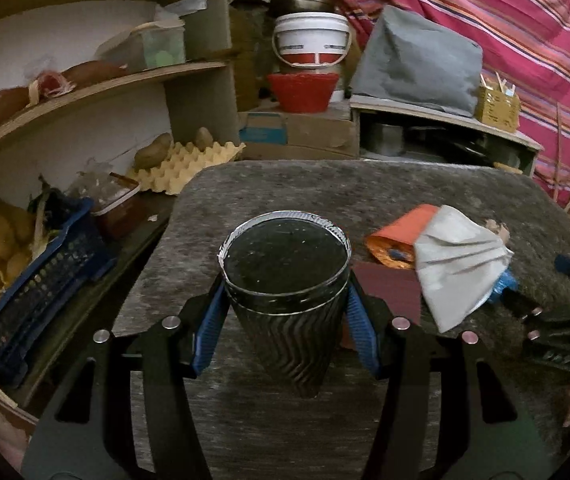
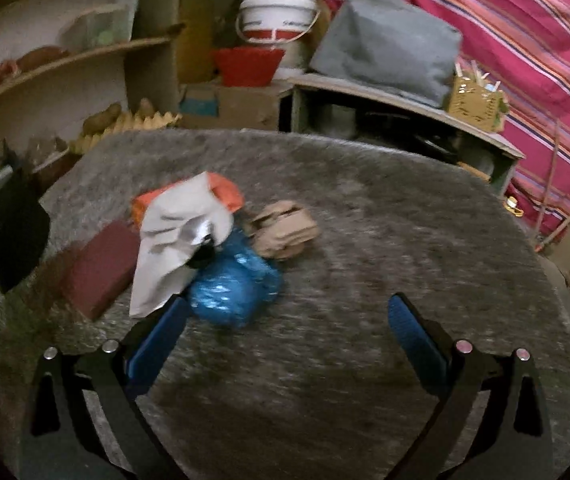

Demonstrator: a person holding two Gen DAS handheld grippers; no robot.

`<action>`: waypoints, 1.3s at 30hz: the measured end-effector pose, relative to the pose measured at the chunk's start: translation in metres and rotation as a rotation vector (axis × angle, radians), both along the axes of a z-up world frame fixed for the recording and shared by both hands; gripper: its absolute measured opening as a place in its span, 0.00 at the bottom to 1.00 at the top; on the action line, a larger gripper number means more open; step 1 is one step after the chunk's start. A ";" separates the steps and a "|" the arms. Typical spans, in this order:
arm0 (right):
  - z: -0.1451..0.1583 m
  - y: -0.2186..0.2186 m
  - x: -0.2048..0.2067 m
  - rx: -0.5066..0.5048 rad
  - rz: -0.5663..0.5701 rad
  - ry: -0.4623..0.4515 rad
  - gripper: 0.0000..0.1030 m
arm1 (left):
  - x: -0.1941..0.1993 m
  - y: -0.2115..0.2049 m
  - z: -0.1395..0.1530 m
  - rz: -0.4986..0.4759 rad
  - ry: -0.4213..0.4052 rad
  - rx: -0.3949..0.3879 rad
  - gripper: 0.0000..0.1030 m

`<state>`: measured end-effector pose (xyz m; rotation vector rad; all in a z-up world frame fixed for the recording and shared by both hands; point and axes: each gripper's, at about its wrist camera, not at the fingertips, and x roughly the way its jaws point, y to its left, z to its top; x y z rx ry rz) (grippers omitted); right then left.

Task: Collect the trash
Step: 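Grasp the blue plastic bag with the right gripper while the left holds the cup, then carry the black cup and blue bag over the light-blue basket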

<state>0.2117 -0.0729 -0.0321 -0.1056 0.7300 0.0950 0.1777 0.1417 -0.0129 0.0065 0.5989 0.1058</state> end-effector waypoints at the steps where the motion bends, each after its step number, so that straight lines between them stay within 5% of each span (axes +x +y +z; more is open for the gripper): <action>1: -0.003 0.005 0.003 -0.010 0.009 0.010 0.81 | 0.000 0.005 0.001 0.007 -0.001 -0.018 0.53; 6: -0.009 0.011 0.008 0.022 0.096 0.053 0.28 | -0.002 0.013 0.006 0.019 -0.020 -0.049 0.53; 16: 0.009 -0.033 -0.017 0.064 0.101 0.040 0.24 | -0.005 -0.002 0.015 -0.001 -0.049 -0.060 0.53; 25: 0.021 -0.117 -0.032 0.163 -0.017 0.034 0.24 | -0.007 -0.041 0.021 -0.052 -0.067 -0.042 0.53; 39: 0.026 -0.210 -0.056 0.127 -0.181 0.029 0.24 | -0.005 -0.090 0.024 -0.126 -0.072 -0.023 0.53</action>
